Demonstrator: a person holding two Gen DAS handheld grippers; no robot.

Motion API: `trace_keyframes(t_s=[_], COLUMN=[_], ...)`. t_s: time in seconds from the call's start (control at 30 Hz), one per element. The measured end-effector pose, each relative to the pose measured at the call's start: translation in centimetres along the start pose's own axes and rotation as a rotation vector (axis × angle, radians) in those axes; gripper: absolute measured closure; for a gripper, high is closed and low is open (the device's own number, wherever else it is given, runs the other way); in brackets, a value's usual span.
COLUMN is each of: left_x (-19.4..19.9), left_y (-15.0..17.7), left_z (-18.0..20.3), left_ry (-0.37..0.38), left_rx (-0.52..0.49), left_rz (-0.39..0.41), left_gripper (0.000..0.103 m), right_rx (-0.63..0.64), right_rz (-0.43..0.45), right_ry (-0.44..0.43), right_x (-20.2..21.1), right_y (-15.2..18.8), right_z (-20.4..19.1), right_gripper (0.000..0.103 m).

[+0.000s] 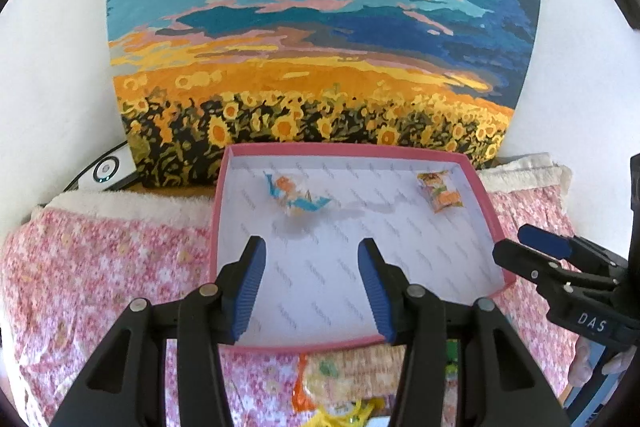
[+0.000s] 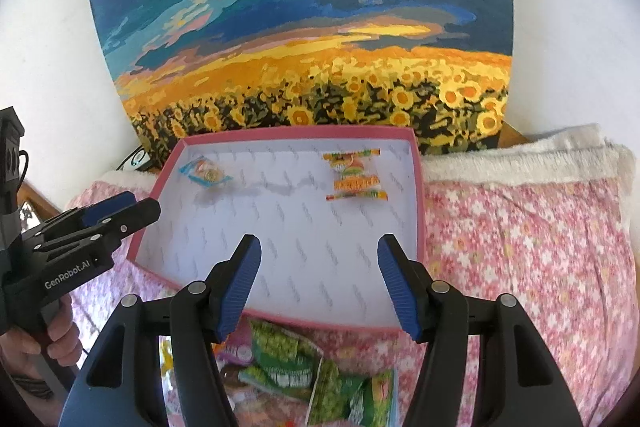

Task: Organize snacks
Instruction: 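Withdraw both tools from the box back toward the snack pile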

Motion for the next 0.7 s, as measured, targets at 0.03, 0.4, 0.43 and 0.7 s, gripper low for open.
trace_keyframes(t_s=[0.03, 0.4, 0.43, 0.7], left_x=[0.1, 1.8, 1.9, 2.3], left_y=[0.2, 3.1, 3.4, 6.1], left_z=[0.0, -1.0, -1.1, -2.2], left_ry=[-0.001, -0.007, -0.008, -0.014], left_rx=[0.001, 0.02, 0.019, 0.025], left_rz=[-0.002, -0.023, -0.023, -0.041], left_gripper=[0.052, 0.052, 0.052, 0.052], right_rx=[-0.003, -0.049, -0.051, -0.069], right_rz=[-0.002, -0.017, -0.02, -0.038], right_ry=[-0.001, -0.018, -0.019, -0.02], right_x=[0.1, 1.6, 1.7, 2.5], right_y=[0.3, 3.6, 3.8, 5.9], right_z=[-0.1, -0.7, -0.8, -1.1], right_gripper=[0.041, 0.041, 0.041, 0.041])
Point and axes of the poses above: each gripper's, at about its wrist camera, not at the fingertips, and x roughly against the way its jaws point, z to its right, y to its underside, the point moved 5 cm from there along -x, roughly the way its jaws point, and after that the axes turned 15 degrees about x, right-handed, at the moved point
